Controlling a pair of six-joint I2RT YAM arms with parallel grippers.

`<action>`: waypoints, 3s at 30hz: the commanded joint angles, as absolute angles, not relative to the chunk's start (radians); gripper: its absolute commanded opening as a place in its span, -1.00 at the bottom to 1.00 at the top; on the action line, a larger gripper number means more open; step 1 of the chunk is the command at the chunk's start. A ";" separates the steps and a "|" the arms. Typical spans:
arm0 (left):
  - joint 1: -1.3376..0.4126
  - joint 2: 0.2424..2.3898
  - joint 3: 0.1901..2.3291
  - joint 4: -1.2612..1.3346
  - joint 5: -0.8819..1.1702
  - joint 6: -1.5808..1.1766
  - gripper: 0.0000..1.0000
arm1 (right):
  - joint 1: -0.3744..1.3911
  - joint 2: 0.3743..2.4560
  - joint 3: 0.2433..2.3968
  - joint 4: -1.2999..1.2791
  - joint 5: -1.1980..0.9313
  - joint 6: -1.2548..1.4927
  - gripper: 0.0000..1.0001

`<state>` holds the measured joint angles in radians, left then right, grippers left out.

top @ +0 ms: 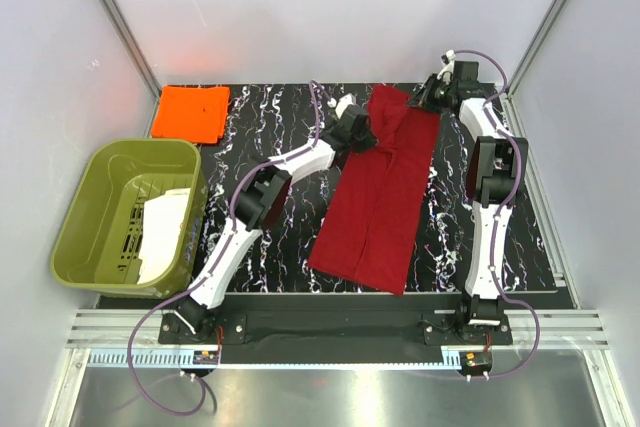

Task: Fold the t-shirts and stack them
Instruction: Fold the tshirt

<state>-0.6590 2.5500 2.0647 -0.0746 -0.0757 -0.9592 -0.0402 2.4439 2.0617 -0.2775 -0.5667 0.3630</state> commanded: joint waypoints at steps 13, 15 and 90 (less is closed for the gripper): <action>-0.781 2.399 2.072 -0.074 -0.173 -0.614 -0.64 | -0.057 2.536 2.258 -0.382 -0.545 0.416 -0.87; -0.796 2.392 2.078 -0.072 -0.179 -0.579 -0.60 | -0.061 2.537 2.260 -0.387 -0.551 0.417 -0.87; -0.482 1.554 1.212 -0.551 0.367 -0.399 0.06 | 0.024 2.295 2.051 -0.782 -0.267 0.429 0.29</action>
<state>-0.4923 1.6039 1.2335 -0.5381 0.3233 -0.4309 -0.0433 2.3650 1.9560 -0.6617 -0.4603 0.4496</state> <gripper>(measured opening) 0.526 0.622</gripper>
